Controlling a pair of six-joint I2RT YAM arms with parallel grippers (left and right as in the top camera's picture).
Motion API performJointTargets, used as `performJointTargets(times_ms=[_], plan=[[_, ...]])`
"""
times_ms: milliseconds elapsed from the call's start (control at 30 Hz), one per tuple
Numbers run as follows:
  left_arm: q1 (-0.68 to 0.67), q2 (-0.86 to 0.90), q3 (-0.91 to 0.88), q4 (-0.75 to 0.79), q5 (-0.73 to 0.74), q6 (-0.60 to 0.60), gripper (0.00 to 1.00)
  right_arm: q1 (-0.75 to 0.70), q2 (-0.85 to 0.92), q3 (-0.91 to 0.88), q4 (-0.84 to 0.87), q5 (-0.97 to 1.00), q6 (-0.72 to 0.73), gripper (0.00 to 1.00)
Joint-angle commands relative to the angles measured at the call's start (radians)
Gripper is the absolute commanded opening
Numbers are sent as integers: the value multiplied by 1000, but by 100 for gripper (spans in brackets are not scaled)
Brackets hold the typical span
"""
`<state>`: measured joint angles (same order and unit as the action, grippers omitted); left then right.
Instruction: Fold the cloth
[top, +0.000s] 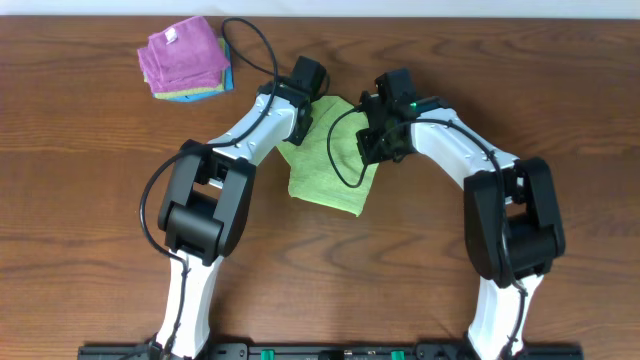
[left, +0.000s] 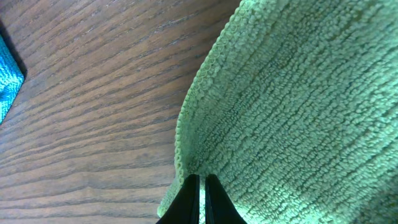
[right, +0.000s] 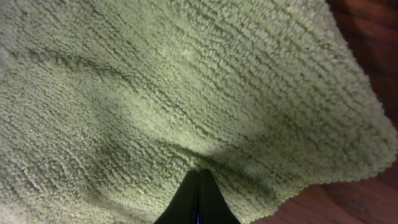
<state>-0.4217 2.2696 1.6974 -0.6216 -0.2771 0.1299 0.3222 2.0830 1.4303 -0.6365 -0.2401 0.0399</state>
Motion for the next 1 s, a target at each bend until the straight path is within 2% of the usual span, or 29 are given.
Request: performJointTargets(times_ms=[0,600,967], plan=[[-3,14,23,-3,-17,5,6,12,26,-3,-1,-11,-3,2],[-4,14,23,-14,8,5,6,5,51,-12,-174,321,-58,1],[-4,14,23,-22,8,5,6,-80,51,-12,-217,479,-113,1]])
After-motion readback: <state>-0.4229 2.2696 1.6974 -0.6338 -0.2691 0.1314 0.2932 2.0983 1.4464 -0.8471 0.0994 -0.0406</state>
